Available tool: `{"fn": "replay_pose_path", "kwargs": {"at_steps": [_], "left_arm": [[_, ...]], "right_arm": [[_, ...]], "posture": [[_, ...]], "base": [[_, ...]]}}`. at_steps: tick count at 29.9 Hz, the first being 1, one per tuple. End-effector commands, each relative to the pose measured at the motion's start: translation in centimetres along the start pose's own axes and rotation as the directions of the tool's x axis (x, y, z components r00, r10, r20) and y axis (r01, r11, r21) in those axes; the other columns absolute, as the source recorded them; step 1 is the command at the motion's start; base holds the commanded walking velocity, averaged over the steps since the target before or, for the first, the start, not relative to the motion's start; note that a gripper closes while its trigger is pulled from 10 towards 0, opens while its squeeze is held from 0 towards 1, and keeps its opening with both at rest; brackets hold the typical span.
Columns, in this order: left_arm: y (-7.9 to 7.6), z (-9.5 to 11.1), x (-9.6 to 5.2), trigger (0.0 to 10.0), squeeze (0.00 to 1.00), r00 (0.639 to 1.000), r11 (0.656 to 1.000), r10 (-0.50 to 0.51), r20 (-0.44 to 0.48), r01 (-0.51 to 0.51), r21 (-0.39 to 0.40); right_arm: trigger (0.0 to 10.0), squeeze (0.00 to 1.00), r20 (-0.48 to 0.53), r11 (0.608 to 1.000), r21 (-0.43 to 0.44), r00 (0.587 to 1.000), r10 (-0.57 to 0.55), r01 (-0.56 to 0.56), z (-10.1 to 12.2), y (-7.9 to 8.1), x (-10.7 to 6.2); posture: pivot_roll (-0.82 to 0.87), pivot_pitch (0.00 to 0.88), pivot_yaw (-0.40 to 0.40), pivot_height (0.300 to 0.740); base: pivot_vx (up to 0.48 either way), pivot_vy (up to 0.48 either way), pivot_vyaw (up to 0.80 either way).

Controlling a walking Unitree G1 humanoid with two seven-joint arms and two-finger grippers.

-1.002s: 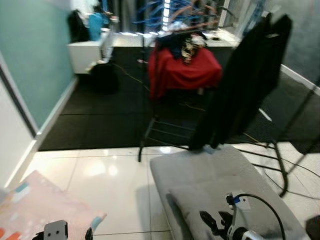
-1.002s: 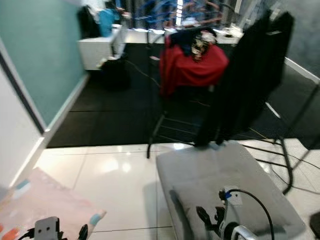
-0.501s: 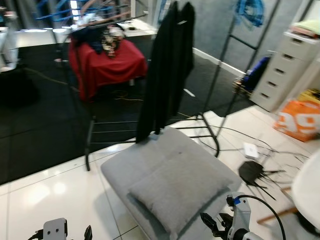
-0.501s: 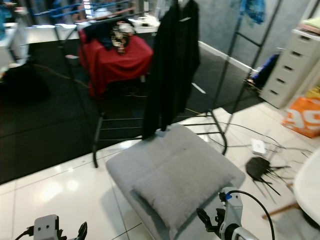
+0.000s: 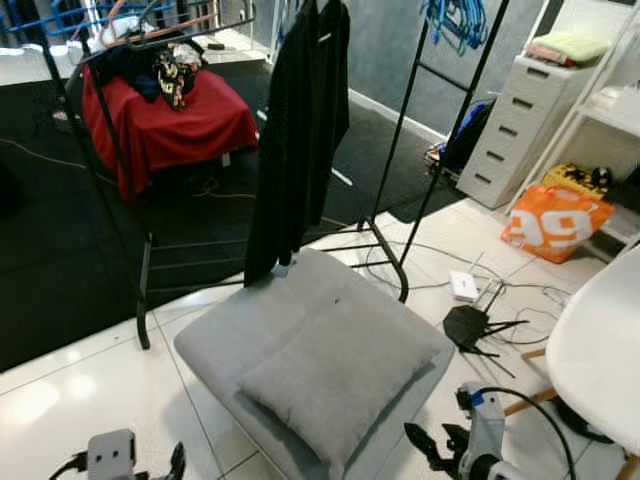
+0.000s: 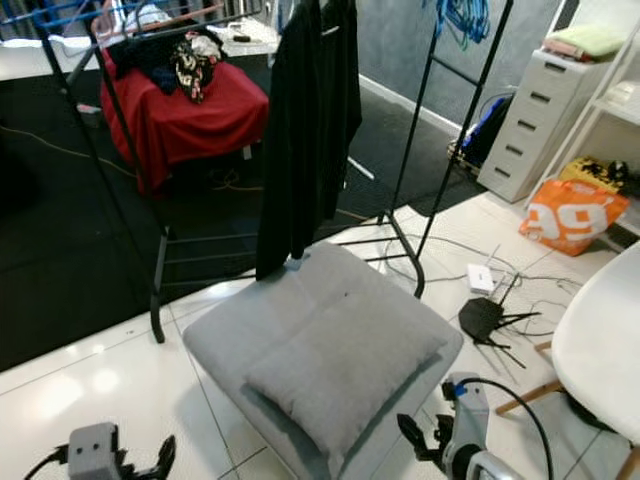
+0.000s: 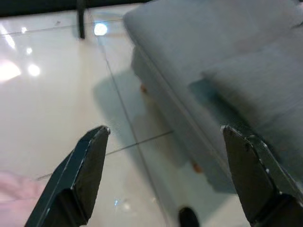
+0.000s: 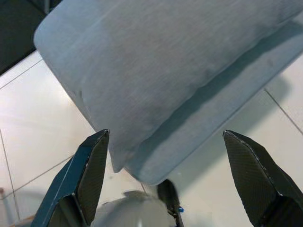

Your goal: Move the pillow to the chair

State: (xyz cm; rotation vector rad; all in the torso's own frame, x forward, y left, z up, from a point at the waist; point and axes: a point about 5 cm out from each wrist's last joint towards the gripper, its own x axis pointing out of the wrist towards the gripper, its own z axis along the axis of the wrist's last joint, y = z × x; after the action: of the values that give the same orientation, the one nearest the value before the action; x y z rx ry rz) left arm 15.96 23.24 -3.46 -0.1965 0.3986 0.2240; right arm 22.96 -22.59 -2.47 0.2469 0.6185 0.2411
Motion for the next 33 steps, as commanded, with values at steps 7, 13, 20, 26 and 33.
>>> {"fn": "replay_pose_path", "kwargs": {"at_steps": [7,13,20,26,33], "left_arm": [[-0.54,0.21,0.01,10.0,0.0,1.0,1.0,-0.01,0.003,0.01,0.018],[-0.57,0.33,0.0,10.0,0.0,1.0,1.0,-0.013,0.003,0.013,0.023],[-0.89,0.3,-0.17,10.0,0.0,1.0,1.0,-0.016,-0.001,0.016,0.019],[-0.84,0.35,-0.15,10.0,0.0,1.0,1.0,-0.013,-0.003,0.013,0.02],[-0.84,0.53,-0.19,10.0,0.0,1.0,1.0,-0.01,-0.001,0.01,0.01]], "right_arm": [[10.0,0.0,-0.008,1.0,0.019,1.0,-0.007,0.007,-0.4,-0.41,-0.38],[10.0,0.0,-0.002,1.0,0.019,1.0,-0.004,0.004,-0.37,-0.35,-0.36],[10.0,0.0,0.001,1.0,0.019,1.0,-0.001,0.001,-0.42,-0.29,-0.36],[10.0,0.0,0.001,1.0,0.02,1.0,0.001,-0.001,-0.43,-0.3,-0.35],[10.0,0.0,0.003,1.0,0.019,1.0,0.002,-0.002,-0.4,-0.28,-0.33]], "posture": [[-0.14,0.038,-0.046,0.74],[-0.14,0.038,-0.045,0.74],[-0.14,0.035,-0.041,0.74],[-0.14,0.037,-0.04,0.74],[-0.14,0.032,-0.038,0.74]], "base": [[0.0,0.0,-0.52],[0.0,-0.32,0.0],[0.0,-0.48,0.0],[0.0,-0.48,0.0],[0.0,-0.164,0.0]]}}
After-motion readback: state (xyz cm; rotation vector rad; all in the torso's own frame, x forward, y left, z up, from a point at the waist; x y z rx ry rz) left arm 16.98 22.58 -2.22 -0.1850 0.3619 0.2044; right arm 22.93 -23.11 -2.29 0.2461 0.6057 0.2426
